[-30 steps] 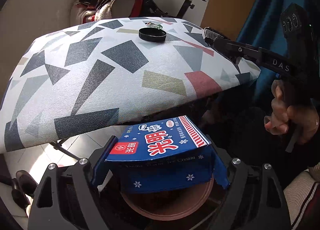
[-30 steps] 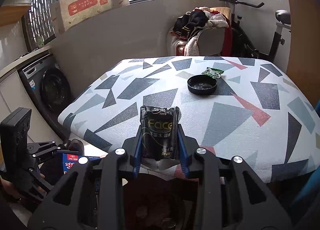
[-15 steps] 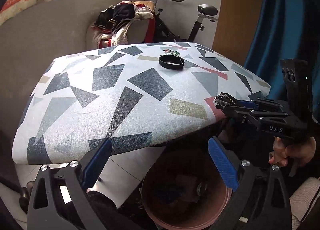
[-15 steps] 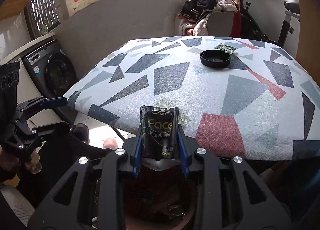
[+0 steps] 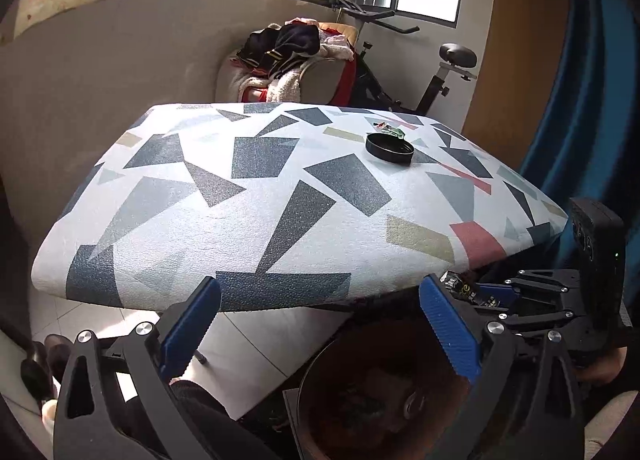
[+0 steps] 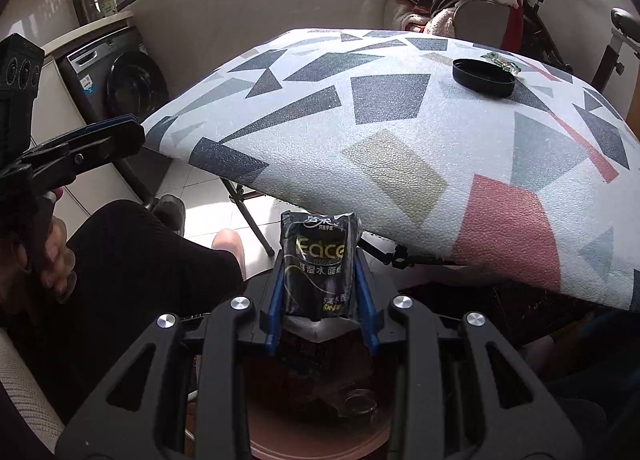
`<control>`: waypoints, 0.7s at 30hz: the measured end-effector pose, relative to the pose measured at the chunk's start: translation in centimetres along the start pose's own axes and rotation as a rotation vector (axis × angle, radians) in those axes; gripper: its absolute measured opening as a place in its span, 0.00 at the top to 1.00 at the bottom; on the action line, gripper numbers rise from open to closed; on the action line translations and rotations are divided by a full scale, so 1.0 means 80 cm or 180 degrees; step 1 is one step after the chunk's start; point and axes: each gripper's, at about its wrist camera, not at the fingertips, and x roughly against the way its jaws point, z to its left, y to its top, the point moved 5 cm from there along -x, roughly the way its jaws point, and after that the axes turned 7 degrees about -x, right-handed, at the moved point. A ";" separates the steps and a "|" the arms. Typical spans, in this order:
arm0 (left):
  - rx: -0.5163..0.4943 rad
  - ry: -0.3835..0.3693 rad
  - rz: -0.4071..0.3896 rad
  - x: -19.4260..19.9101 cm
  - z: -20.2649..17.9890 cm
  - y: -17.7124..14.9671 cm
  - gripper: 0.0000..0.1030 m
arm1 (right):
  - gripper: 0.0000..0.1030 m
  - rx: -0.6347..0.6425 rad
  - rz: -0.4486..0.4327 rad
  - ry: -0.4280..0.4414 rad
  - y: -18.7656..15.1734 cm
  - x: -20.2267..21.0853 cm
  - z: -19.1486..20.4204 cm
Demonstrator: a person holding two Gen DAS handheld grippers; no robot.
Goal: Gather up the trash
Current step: 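Open both grippers over the bin to drop the box and packet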
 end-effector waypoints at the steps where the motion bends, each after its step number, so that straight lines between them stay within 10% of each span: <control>1: 0.0001 0.0000 0.0021 -0.002 0.000 0.000 0.06 | 0.67 0.0023 0.0021 -0.0003 -0.001 -0.003 0.002; 17: 0.0078 0.0050 0.0144 -0.016 0.008 -0.006 0.06 | 0.61 0.0019 0.0162 -0.0110 -0.010 -0.018 0.000; 21: 0.0047 0.0059 0.0154 -0.016 0.006 -0.006 0.06 | 0.24 -0.0001 0.0104 -0.0228 -0.008 -0.016 -0.004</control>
